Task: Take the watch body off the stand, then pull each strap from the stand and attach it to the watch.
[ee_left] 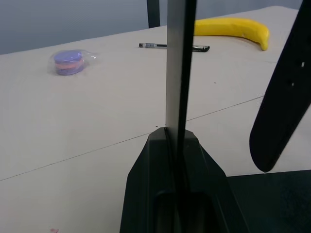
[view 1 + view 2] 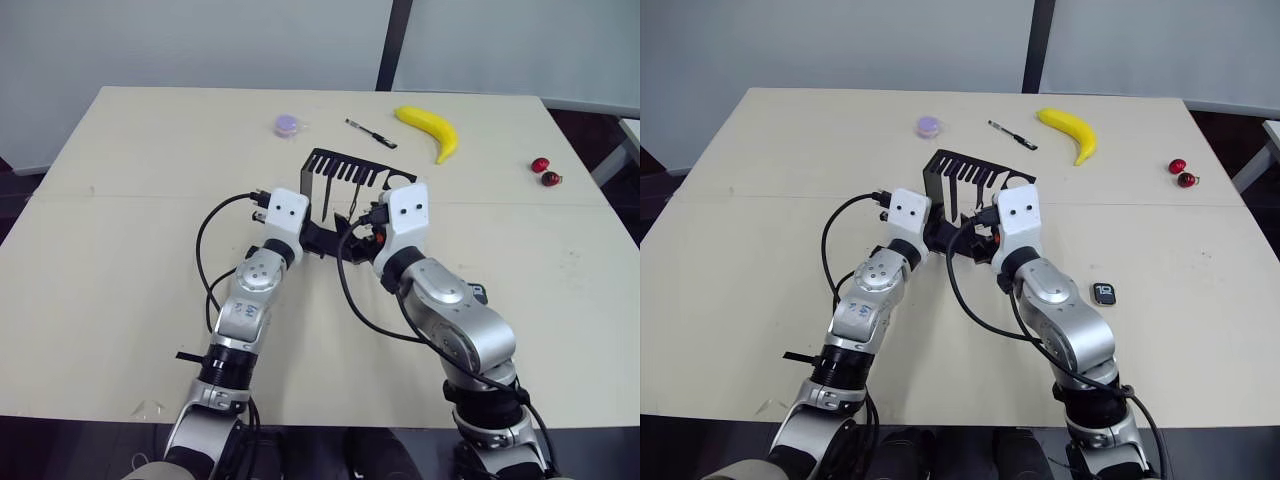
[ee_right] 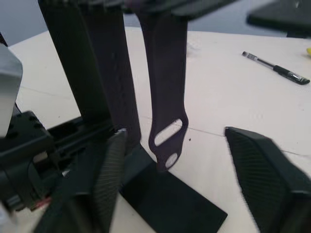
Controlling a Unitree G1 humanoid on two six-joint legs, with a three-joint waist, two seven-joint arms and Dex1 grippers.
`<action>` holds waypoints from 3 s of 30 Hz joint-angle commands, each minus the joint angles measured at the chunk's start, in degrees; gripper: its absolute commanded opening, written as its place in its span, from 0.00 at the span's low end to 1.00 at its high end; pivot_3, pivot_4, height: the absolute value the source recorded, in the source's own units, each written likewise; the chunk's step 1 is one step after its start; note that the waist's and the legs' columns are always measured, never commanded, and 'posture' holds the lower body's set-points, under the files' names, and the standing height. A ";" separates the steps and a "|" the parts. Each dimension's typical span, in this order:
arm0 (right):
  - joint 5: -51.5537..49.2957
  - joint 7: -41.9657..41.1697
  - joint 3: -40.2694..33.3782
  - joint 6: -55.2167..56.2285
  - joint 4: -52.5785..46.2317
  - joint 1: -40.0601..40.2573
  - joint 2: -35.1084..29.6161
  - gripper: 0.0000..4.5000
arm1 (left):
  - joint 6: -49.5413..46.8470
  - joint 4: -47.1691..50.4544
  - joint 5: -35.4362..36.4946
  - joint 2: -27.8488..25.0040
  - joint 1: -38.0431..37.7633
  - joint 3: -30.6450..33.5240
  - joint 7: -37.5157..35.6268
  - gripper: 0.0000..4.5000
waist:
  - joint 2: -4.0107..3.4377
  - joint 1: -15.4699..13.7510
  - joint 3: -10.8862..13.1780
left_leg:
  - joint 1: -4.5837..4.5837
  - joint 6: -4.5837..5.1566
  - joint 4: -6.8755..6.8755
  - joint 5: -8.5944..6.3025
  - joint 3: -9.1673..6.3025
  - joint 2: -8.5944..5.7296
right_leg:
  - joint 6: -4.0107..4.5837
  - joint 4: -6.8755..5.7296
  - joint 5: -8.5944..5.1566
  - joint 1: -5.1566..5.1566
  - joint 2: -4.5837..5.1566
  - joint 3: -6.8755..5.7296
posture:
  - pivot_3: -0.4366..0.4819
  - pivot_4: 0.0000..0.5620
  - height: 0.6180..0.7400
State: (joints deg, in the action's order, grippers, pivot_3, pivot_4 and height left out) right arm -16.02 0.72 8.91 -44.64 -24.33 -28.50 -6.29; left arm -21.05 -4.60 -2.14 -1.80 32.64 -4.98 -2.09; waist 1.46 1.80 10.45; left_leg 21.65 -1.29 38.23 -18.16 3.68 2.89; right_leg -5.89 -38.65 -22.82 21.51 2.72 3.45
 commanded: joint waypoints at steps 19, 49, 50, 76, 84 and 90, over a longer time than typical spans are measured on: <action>8.26 -3.52 3.52 4.14 -4.90 -2.44 -1.63 0.01 | -0.56 1.19 -0.34 0.73 -1.02 -0.86 -0.61 0.00 | 0.00 -0.01 0.00 | 0.00 0.00 -0.02 0.00 0.01 -0.01 | 0.00 0.04 0.00 0.00 0.02 0.00 | 0.48 0.27 1.00; 15.98 -9.30 5.91 5.85 -11.03 2.70 -7.13 0.01 | -0.34 -1.32 -0.43 1.38 0.09 0.16 -0.07 0.00 | 0.00 -0.08 0.00 | 0.00 0.00 -0.03 0.00 0.03 -0.02 | 0.00 0.09 0.00 -0.01 0.01 0.01 | 0.48 0.27 1.00; 15.35 -10.17 5.19 5.62 -11.45 3.14 -7.41 0.01 | -0.43 -1.38 -0.40 1.38 0.24 0.18 -0.13 0.00 | 0.00 -0.09 0.00 | 0.00 0.00 -0.03 0.00 0.03 -0.02 | 0.00 0.09 0.00 -0.01 0.01 0.01 | 0.48 0.27 1.00; -20.80 -38.55 -17.58 1.90 -16.83 16.13 -22.73 0.00 | -17.72 20.59 29.11 -21.12 -7.62 13.35 -34.81 0.99 | 0.04 -0.02 0.03 | 0.00 -0.02 -0.12 0.01 -0.02 0.01 | 0.00 0.28 0.00 -0.10 -0.03 0.09 | 0.48 0.27 1.00; -39.08 -45.12 -18.28 -5.37 -12.27 12.71 -27.72 0.00 | -30.51 21.20 48.83 -30.03 -3.43 12.65 -51.96 0.99 | 0.04 -0.08 0.05 | -0.01 0.01 -0.15 0.00 -0.22 0.01 | 0.02 0.61 0.01 -0.35 0.01 -0.04 | 0.48 0.27 1.00; -40.46 -46.16 -14.73 -6.48 -7.91 8.88 -28.25 0.00 | -31.54 17.01 51.98 -23.89 1.96 9.30 -52.26 0.81 | 0.05 -0.09 0.05 | -0.05 0.10 -0.12 -0.05 -0.42 -0.04 | 0.00 0.81 0.02 -0.58 0.05 -0.16 | 0.48 0.27 1.00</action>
State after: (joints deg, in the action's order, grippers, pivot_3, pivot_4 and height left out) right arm -55.09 -44.36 -5.84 -51.28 -32.06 -19.12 -33.88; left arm -52.62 12.33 48.56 -26.05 33.77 5.39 -53.39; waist 1.50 1.71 10.50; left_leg 21.60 -1.19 38.09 -18.21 3.26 2.85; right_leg -5.89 -37.84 -22.81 20.95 2.76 3.30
